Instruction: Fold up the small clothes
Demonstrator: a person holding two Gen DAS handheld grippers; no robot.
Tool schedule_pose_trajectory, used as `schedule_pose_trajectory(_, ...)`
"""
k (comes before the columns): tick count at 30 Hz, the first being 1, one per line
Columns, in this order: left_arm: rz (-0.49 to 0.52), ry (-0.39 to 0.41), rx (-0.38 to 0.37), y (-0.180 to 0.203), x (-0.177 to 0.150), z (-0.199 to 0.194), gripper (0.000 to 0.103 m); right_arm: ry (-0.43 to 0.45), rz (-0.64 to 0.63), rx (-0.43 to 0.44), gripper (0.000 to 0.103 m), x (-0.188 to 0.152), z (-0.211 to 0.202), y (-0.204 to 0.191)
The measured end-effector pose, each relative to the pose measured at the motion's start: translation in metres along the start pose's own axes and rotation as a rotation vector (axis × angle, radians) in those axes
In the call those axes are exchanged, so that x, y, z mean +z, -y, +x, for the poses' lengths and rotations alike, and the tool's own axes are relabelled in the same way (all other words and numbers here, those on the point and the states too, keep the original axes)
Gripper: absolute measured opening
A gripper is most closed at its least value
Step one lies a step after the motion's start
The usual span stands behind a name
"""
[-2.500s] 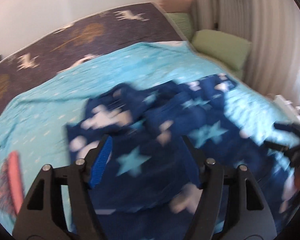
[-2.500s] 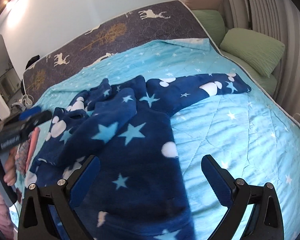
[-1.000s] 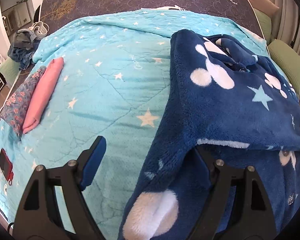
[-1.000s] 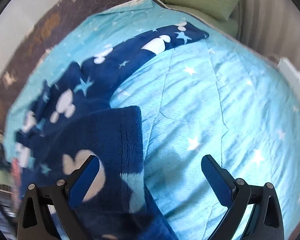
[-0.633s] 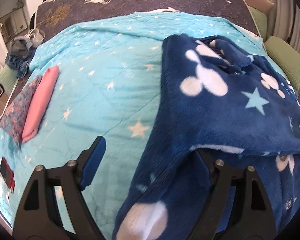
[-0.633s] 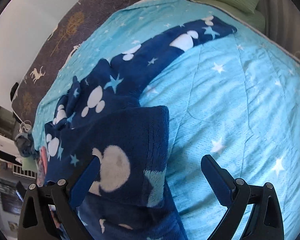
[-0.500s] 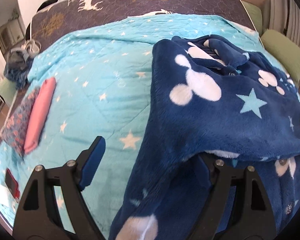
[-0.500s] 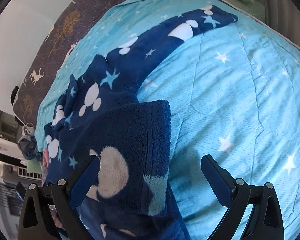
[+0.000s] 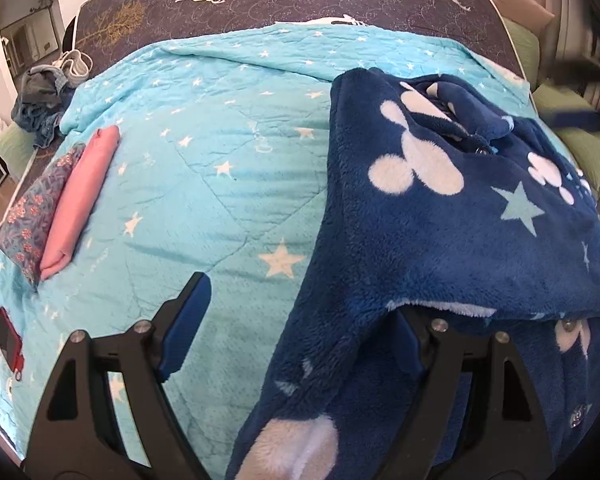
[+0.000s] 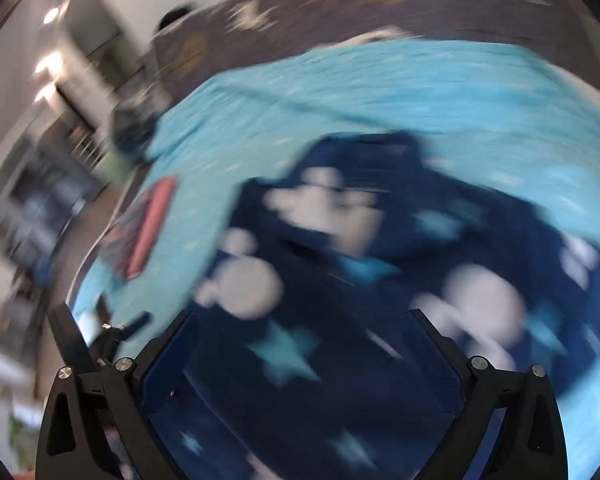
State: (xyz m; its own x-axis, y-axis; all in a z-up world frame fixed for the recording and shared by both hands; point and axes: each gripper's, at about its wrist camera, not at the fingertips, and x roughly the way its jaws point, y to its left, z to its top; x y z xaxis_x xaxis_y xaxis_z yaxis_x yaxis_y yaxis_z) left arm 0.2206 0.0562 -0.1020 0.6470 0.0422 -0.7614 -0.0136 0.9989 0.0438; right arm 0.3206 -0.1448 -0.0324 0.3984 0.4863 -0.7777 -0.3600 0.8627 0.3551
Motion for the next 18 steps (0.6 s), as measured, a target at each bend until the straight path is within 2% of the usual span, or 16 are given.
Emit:
schedule_pose_trajectory(2, -0.007, 0.008, -0.01, -0.002, -0.001, -0.001, 0.082, -0.046, -0.067, 0.039, 0.102, 0.031, 0.04, -0.02)
schedule_pose_trajectory(4, -0.012, 0.014, -0.016, -0.003, -0.001, -0.002, 0.082, -0.073, -0.104, 0.041, 0.102, 0.051, 0.073, -0.03)
schedule_pose_trajectory(7, -0.025, 0.029, -0.031, -0.006, -0.003, -0.003, 0.082, -0.137, -0.072, 0.038, 0.102, 0.074, 0.119, -0.029)
schedule_pose_trajectory(11, -0.056, 0.059, -0.075, -0.012, -0.007, -0.007, 0.082, -0.185, -0.012, 0.1, 0.099, 0.086, 0.154, -0.021)
schedule_pose_trajectory(12, -0.069, 0.067, -0.09, -0.015, -0.007, -0.009, 0.082, -0.193, -0.013, 0.118, 0.088, 0.086, 0.157, -0.021)
schedule_pose_trajectory(15, -0.115, 0.094, -0.121, -0.024, -0.008, -0.014, 0.081, -0.221, -0.047, 0.108, 0.012, 0.088, 0.162, -0.036)
schedule_pose_trajectory(18, -0.181, 0.109, -0.124, -0.035, -0.01, -0.014, 0.08, -0.203, -0.048, 0.123, 0.012, 0.095, 0.162, -0.052)
